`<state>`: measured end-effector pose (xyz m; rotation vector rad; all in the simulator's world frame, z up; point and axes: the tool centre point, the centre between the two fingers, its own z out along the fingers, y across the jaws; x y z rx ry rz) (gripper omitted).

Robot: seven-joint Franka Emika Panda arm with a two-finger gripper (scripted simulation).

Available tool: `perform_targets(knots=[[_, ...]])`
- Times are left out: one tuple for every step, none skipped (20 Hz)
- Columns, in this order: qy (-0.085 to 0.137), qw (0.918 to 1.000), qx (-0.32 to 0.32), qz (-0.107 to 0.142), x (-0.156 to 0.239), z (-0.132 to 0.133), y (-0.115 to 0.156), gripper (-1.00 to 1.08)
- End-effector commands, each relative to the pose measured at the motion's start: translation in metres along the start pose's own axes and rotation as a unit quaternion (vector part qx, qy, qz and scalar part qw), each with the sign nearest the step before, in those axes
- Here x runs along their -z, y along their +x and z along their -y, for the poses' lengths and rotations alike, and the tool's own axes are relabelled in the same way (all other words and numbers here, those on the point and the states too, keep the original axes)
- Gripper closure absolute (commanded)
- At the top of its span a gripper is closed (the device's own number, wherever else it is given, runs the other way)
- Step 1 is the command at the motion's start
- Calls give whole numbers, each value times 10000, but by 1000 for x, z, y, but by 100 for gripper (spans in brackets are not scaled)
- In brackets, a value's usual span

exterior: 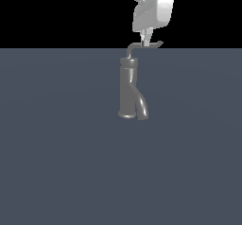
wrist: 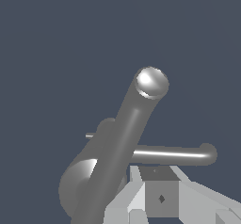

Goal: Turn on the faucet by rotating a designated handle.

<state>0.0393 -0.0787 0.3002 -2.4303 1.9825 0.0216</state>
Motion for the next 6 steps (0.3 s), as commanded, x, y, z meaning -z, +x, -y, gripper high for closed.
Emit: perform_targets(knots=[[25, 9997, -250, -64, 0, -4, 37, 108], [25, 9996, -256, -65, 0, -3, 40, 108], [25, 9996, -264, -66, 1, -1, 43, 108], [25, 9996, -271, -67, 1, 0, 46, 108], [25, 9996, -278, -68, 1, 1, 48, 108], [25, 9996, -278, -68, 1, 1, 48, 108]])
